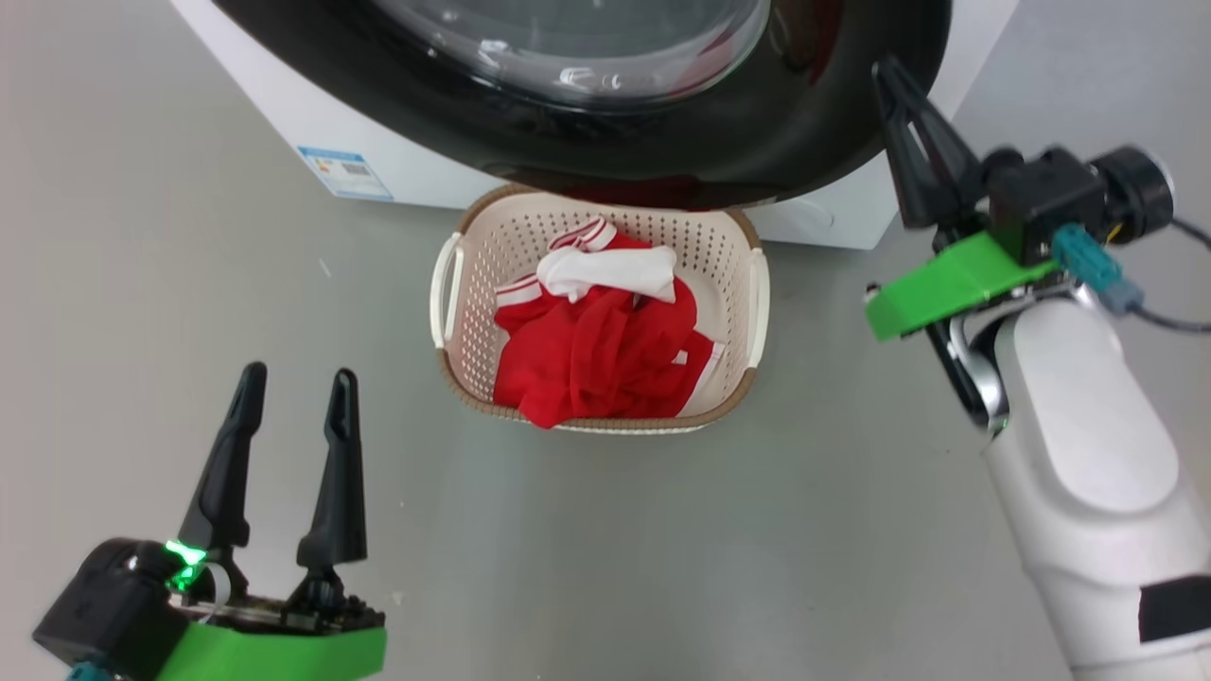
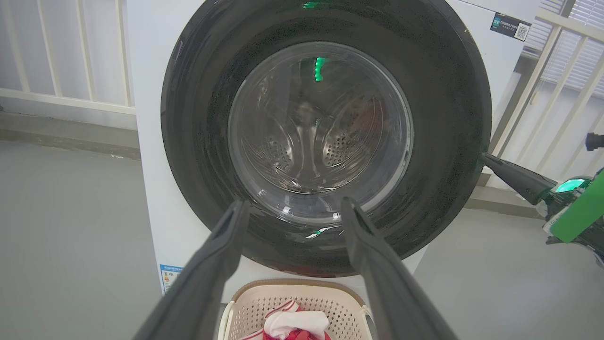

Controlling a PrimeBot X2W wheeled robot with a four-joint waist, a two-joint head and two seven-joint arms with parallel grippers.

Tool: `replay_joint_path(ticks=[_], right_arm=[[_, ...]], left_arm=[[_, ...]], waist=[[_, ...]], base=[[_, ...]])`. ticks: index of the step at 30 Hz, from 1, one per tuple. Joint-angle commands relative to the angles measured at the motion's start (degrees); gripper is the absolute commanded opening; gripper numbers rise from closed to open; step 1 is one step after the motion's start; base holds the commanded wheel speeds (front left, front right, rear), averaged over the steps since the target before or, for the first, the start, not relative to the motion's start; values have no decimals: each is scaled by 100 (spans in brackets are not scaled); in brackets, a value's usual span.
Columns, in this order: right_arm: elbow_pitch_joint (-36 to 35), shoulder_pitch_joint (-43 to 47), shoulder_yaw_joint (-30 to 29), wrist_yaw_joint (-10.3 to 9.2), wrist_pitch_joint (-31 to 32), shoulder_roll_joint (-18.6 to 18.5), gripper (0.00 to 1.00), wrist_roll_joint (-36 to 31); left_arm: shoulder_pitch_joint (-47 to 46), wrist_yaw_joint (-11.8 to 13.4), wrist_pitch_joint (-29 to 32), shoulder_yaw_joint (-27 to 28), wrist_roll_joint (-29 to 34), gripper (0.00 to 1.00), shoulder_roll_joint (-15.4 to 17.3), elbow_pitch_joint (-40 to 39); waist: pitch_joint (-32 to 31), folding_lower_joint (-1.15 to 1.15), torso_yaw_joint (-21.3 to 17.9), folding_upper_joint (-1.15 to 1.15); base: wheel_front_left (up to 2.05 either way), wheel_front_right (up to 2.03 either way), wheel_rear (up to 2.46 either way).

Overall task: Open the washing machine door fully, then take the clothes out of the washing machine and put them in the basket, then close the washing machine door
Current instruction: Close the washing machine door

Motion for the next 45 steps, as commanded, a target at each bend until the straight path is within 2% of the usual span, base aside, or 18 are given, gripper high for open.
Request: replay_joint_path(ticks=[1,13,28,36,45], right_arm=[[-62,-171,74,35,-36,62,0,-86],[635,-1181,-474,35,-36,62,0,-572],[1507,-2278,-785,35,-36,62,0,-1197],[1649,-2453,-879,35,-36,62,0,-1346],[1543,-2377,-741,35,-36,62,0,-1177]], left_arm=[[-135,-34,-44,206,-35,100,40,-121],[-358,-110,-44,153,-8,100,33,-7],[-576,-134,-44,15,-180,100,36,82],[-612,-135,-44,-17,-196,100,85,118],[-617,-136,-44,-5,-149,100,110,133]], waist=[[88,0,57,0],[421,0,195,0],[654,0,243,0],[682,0,255,0],[634,0,171,0]], base=[[0,0,0],[0,0,0],[0,0,0],[0,0,0],[0,0,0]])
